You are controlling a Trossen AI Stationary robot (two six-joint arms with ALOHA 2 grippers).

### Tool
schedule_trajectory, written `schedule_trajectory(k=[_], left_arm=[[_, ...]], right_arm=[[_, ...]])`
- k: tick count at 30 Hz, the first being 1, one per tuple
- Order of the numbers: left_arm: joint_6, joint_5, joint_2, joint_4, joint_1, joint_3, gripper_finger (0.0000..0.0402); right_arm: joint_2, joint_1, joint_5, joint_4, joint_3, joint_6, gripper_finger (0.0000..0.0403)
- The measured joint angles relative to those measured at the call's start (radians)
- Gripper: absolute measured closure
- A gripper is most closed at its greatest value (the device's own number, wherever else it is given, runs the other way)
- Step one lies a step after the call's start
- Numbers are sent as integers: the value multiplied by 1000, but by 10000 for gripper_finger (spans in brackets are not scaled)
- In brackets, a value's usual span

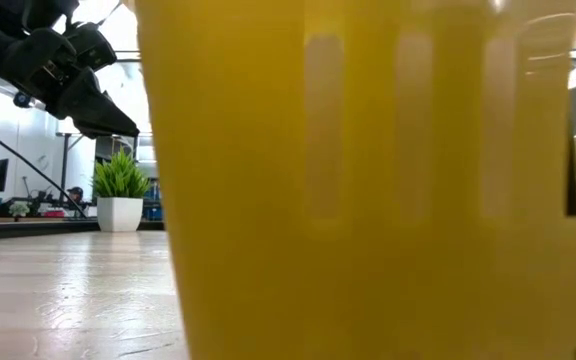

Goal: Pick & Place Paint Supplies
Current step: Put the blue scissors into the gray bin, then put the pink scissors into the gray bin

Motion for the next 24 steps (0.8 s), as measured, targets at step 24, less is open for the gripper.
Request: schedule_trajectory(k=[24], left_arm=[[0,0,0,0,0,0,302]], right_arm=[[-2,0,4,2,-4,-23,290]])
